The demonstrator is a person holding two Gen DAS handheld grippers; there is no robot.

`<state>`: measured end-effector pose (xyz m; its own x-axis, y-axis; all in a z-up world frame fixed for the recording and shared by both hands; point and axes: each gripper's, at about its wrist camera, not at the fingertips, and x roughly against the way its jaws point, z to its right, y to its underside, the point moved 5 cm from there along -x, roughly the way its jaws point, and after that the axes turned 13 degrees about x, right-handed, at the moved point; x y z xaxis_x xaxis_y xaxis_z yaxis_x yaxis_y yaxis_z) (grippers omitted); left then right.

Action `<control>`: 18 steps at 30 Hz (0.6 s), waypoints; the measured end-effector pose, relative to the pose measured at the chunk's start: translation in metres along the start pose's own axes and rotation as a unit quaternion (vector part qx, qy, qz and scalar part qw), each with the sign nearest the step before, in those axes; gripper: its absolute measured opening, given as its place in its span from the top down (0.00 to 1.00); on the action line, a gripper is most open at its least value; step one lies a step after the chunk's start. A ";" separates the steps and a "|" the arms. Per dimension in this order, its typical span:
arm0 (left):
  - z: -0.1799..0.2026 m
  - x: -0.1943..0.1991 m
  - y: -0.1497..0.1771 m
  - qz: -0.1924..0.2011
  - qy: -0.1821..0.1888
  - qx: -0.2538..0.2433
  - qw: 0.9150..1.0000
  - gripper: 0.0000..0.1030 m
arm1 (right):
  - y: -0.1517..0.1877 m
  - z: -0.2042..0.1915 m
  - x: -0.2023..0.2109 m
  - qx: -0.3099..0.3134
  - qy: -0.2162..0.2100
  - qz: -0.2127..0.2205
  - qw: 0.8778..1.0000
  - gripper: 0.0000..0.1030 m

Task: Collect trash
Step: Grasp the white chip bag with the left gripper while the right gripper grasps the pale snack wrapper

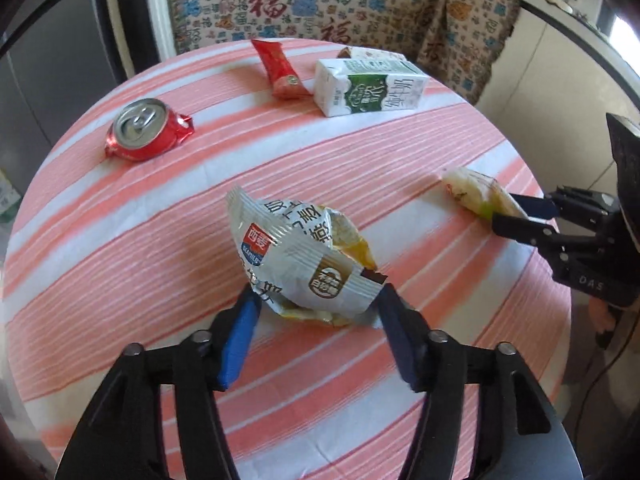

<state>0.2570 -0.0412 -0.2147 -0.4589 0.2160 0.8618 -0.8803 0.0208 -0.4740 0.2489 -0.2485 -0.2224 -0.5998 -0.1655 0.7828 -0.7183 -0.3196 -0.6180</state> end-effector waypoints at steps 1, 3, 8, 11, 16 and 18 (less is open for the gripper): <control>-0.003 0.002 0.000 0.015 -0.004 0.018 1.000 0.21 | 0.001 -0.003 -0.002 -0.001 -0.018 -0.002 1.000 0.66; -0.009 0.007 -0.004 0.035 0.008 0.052 0.998 0.14 | 0.002 -0.005 0.001 -0.011 -0.038 0.004 0.999 0.50; -0.006 -0.002 -0.012 0.056 0.023 0.101 0.993 0.08 | -0.005 -0.001 0.007 0.002 -0.058 0.015 0.998 0.39; -0.010 -0.017 -0.013 0.054 -0.004 0.115 0.992 0.09 | -0.009 -0.005 0.000 0.018 -0.075 0.004 0.997 0.39; -0.014 -0.015 -0.016 0.064 -0.012 0.113 0.992 0.14 | -0.013 -0.016 -0.010 0.035 -0.074 -0.015 0.996 0.39; -0.015 -0.018 -0.015 0.056 -0.010 0.108 0.993 0.32 | -0.013 -0.016 -0.015 0.033 -0.066 -0.027 0.997 0.56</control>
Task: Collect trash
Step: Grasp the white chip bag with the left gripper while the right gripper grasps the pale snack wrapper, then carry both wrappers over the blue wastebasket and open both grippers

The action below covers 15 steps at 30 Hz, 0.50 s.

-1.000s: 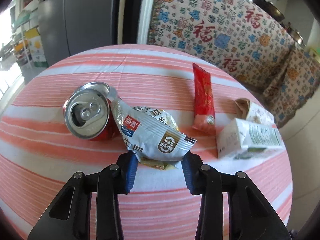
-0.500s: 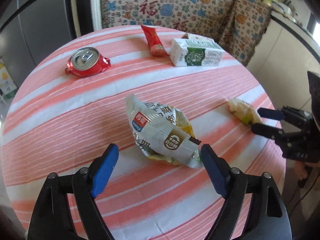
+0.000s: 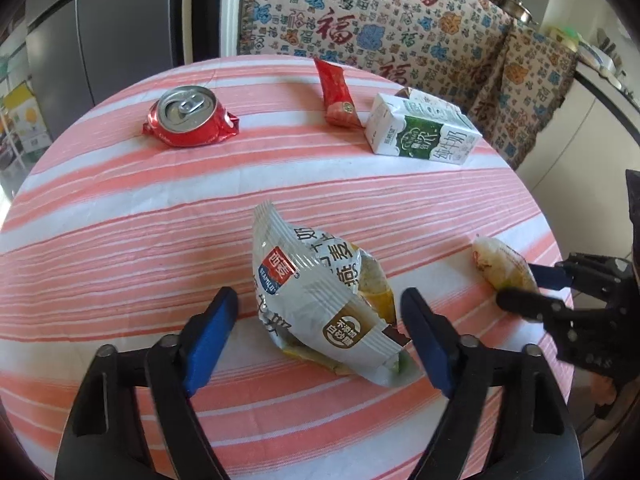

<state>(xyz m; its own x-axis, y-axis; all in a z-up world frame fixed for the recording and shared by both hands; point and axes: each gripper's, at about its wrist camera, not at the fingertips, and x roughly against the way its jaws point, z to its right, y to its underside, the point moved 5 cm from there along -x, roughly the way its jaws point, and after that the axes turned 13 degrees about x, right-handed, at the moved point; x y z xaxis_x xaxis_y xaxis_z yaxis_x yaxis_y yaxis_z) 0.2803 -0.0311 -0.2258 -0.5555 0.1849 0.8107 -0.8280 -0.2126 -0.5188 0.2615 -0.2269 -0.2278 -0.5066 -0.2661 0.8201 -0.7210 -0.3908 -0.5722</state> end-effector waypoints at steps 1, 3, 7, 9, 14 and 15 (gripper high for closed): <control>0.001 0.001 0.001 0.001 0.007 -0.004 1.000 0.48 | 0.001 0.001 -0.003 -0.003 0.003 -0.009 1.000 0.83; 0.003 0.006 0.001 0.002 0.008 -0.016 1.000 0.57 | 0.001 0.005 -0.001 -0.017 0.005 -0.011 1.000 0.83; 0.013 0.017 0.007 -0.003 0.032 -0.034 0.999 0.65 | 0.001 0.009 0.017 -0.036 0.004 0.011 0.999 0.83; 0.022 0.022 0.013 -0.002 0.037 -0.050 0.998 0.67 | 0.004 0.013 0.023 -0.046 0.001 0.017 0.999 0.83; 0.045 0.025 0.028 -0.013 0.050 -0.066 0.997 0.70 | 0.015 0.023 0.032 -0.061 0.004 0.019 0.998 0.83; 0.048 0.025 0.030 -0.015 0.050 -0.067 0.996 0.70 | 0.018 0.026 0.033 -0.066 0.002 0.018 0.998 0.83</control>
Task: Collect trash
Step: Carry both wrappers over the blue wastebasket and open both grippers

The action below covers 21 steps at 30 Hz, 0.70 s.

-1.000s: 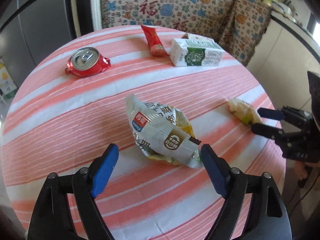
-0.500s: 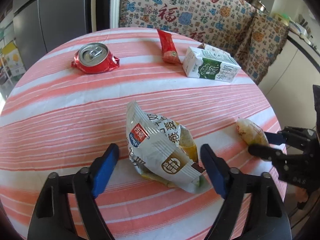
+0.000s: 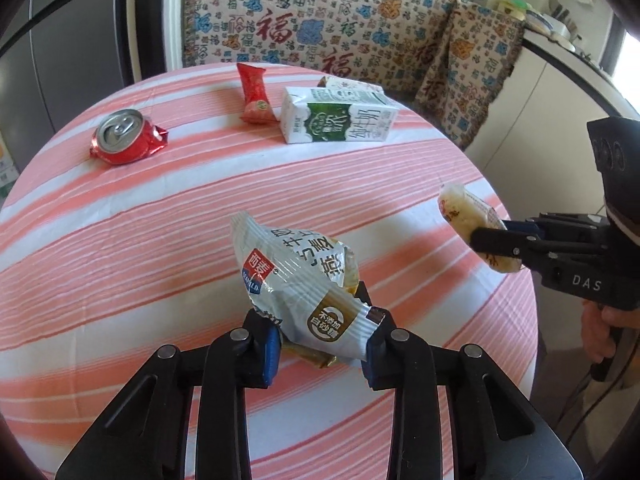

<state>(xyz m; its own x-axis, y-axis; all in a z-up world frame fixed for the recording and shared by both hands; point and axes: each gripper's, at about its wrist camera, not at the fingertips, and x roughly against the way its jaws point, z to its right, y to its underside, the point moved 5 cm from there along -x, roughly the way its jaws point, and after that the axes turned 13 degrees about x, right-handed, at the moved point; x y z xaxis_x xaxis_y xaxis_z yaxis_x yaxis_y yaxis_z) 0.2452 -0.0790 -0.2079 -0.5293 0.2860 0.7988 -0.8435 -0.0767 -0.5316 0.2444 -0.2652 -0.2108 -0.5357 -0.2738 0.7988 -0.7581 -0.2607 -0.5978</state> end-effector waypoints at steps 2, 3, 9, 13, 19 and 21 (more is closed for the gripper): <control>0.008 -0.001 0.003 -0.001 -0.001 -0.002 1.000 0.70 | 0.005 0.005 0.004 -0.007 0.001 0.002 1.000 0.83; 0.012 -0.001 0.004 -0.002 -0.001 -0.002 1.000 0.70 | 0.006 0.007 0.006 -0.011 0.002 0.003 1.000 0.83; 0.034 -0.003 0.012 -0.013 0.003 0.002 1.000 0.70 | 0.016 0.019 0.017 -0.024 0.004 0.007 1.000 0.83; 0.047 -0.006 0.016 -0.022 0.002 0.002 1.000 0.70 | 0.024 0.027 0.022 -0.034 0.009 0.007 0.999 0.83; 0.076 -0.006 0.022 -0.032 0.006 -0.011 0.999 0.70 | 0.034 0.037 0.033 -0.049 0.014 0.013 0.999 0.83; 0.087 -0.005 0.024 -0.034 0.009 -0.017 0.999 0.70 | 0.038 0.042 0.038 -0.055 0.018 0.016 0.998 0.83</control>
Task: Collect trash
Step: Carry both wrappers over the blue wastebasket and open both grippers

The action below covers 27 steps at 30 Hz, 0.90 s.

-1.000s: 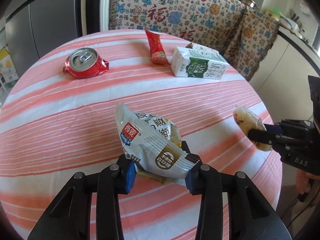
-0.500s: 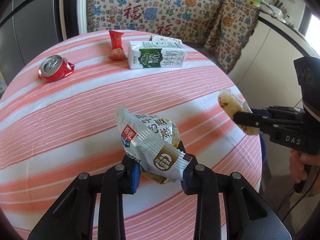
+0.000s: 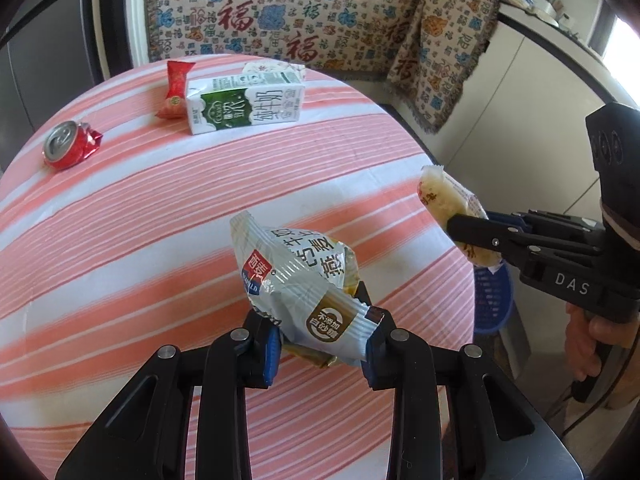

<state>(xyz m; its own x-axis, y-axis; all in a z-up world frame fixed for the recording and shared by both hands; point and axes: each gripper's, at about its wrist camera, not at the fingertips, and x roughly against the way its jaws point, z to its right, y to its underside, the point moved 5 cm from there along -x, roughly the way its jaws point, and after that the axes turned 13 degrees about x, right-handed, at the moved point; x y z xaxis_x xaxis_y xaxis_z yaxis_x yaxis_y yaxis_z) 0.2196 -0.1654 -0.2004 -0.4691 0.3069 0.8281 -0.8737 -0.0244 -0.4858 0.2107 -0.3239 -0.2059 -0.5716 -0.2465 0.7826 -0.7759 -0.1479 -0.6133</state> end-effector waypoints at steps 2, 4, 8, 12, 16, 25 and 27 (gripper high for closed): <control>0.013 0.000 0.001 -0.002 0.005 -0.008 1.000 0.70 | 0.003 0.008 0.006 -0.009 0.003 0.004 1.000 0.83; 0.027 0.001 0.001 -0.005 0.011 -0.018 1.000 0.70 | 0.007 0.018 0.014 -0.020 0.008 0.010 1.000 0.83; 0.061 0.000 0.004 -0.008 0.027 -0.040 0.999 0.70 | 0.015 0.045 0.037 -0.050 0.020 0.027 0.998 0.83; 0.101 -0.012 0.009 -0.021 0.053 -0.057 0.997 0.70 | 0.026 0.080 0.065 -0.078 0.044 0.043 0.995 0.83; 0.143 -0.028 0.013 -0.036 0.072 -0.083 0.993 0.70 | 0.045 0.124 0.090 -0.112 0.082 0.043 0.989 0.83; 0.236 -0.072 0.029 -0.062 0.107 -0.134 0.983 0.70 | 0.100 0.211 0.116 -0.171 0.148 0.009 0.974 0.83; 0.251 -0.084 0.035 -0.068 0.108 -0.144 0.981 0.70 | 0.117 0.227 0.114 -0.196 0.145 0.013 0.970 0.83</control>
<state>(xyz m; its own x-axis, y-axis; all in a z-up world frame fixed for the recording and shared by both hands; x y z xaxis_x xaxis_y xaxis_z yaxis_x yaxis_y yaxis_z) 0.1959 -0.4305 -0.2165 -0.2847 0.4836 0.8277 -0.8392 0.2916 -0.4591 0.1154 -0.5862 -0.2128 -0.5989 0.0423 0.7997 -0.7698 0.2451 -0.5894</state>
